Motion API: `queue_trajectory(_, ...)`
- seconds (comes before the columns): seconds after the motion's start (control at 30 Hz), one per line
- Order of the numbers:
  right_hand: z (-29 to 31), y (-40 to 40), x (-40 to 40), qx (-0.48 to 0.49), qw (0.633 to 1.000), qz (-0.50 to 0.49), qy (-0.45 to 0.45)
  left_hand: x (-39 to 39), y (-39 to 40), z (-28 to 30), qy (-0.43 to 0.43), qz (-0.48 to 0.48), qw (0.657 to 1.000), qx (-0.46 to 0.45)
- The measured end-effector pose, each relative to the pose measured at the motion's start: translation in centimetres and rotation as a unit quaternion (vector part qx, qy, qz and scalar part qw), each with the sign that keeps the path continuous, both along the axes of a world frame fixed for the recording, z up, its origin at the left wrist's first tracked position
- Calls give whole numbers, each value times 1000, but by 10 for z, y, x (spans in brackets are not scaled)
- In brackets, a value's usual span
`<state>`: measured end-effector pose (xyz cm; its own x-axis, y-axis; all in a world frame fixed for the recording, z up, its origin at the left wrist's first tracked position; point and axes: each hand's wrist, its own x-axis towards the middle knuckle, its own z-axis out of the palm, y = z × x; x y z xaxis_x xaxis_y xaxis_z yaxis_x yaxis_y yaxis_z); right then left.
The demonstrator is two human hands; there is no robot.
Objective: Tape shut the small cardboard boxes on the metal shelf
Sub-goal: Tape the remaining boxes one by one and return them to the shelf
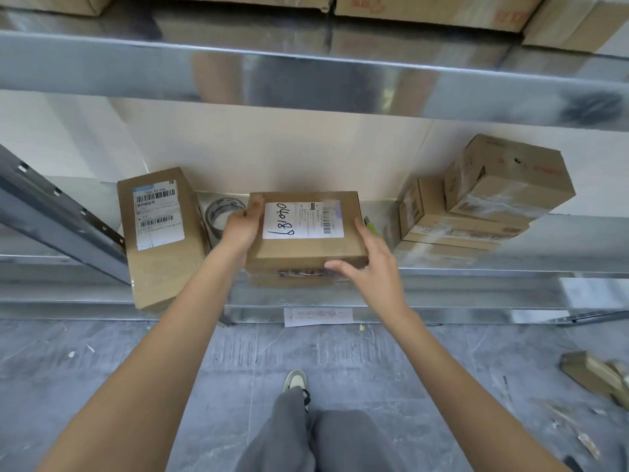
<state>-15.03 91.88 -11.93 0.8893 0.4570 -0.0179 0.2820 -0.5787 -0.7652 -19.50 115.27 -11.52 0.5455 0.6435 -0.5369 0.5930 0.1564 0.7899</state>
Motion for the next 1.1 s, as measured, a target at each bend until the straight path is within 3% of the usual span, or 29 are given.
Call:
queue_trajectory(0.1,17,9,16,-10,998,-38,-55,-8,10,18,-10,22,994,-104)
queue_trajectory(0.17,27,20,32,-32,997,-66,-21,-12,12,27,-40,12,990,-131)
queue_trajectory(0.3,30,42,51,-73,986,-69,131,-16,-3,20,-30,-48,998,9)
queue_trajectory(0.33,30,47,52,-92,986,-76,118,-16,-5,14,-40,-46,998,29)
queue_trajectory(0.4,30,57,53,-162,984,-64,-24,-15,-5,11,-40,-34,998,31)
queue_trajectory(0.47,33,67,49,-228,964,13,-136,-11,-3,12,-24,-31,999,21)
queue_trajectory(0.53,34,74,47,-279,947,88,-130,-8,-2,11,-18,-24,999,26)
queue_trajectory(0.63,32,73,39,-319,935,101,-121,-6,-4,11,-10,-3,999,42)
queue_trajectory(0.8,17,33,-36,-307,917,132,-216,-7,-5,8,-20,3,999,44)
queue_trajectory(0.97,18,21,-48,-312,916,149,-202,-11,-9,12,-13,-2,999,51)
queue_trajectory(1.1,22,9,-33,-97,986,101,-94,-13,-9,20,-16,-2,1000,22)
